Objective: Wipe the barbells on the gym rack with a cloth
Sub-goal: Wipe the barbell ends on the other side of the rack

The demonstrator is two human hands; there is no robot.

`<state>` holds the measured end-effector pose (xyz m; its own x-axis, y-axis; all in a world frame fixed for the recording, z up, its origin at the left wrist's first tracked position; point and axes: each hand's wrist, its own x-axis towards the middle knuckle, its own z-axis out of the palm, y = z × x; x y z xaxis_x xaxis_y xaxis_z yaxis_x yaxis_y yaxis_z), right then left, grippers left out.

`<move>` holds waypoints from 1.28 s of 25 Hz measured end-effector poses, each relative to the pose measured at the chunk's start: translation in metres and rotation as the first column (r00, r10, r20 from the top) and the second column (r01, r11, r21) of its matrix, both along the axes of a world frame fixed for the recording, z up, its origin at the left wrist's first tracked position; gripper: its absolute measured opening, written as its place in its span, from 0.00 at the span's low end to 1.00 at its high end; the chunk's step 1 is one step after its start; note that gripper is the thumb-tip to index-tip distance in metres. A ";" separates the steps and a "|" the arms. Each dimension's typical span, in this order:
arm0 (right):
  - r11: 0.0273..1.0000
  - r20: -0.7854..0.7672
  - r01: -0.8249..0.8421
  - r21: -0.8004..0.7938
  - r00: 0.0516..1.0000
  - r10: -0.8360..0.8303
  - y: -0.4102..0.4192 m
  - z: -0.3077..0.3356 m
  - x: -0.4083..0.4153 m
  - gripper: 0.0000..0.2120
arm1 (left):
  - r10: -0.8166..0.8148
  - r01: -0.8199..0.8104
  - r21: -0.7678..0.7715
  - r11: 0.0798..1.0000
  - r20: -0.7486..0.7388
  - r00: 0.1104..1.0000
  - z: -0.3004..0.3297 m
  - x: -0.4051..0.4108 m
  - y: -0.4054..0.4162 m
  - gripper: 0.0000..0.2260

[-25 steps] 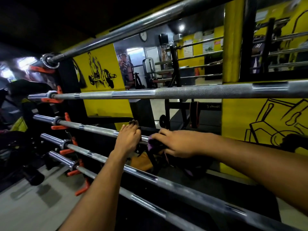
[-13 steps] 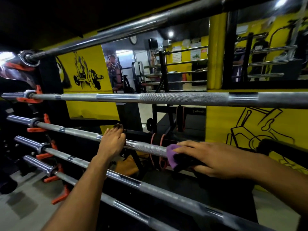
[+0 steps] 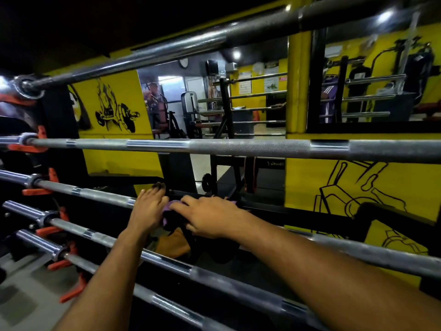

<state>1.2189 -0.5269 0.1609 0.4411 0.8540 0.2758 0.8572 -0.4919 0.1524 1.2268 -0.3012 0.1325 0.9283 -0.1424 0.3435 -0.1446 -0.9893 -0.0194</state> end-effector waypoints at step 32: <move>0.978 0.062 0.163 -0.128 0.986 -0.156 0.181 0.003 0.032 0.28 | 0.211 -0.130 -0.354 0.926 0.201 0.957 -0.025 0.052 0.219 0.37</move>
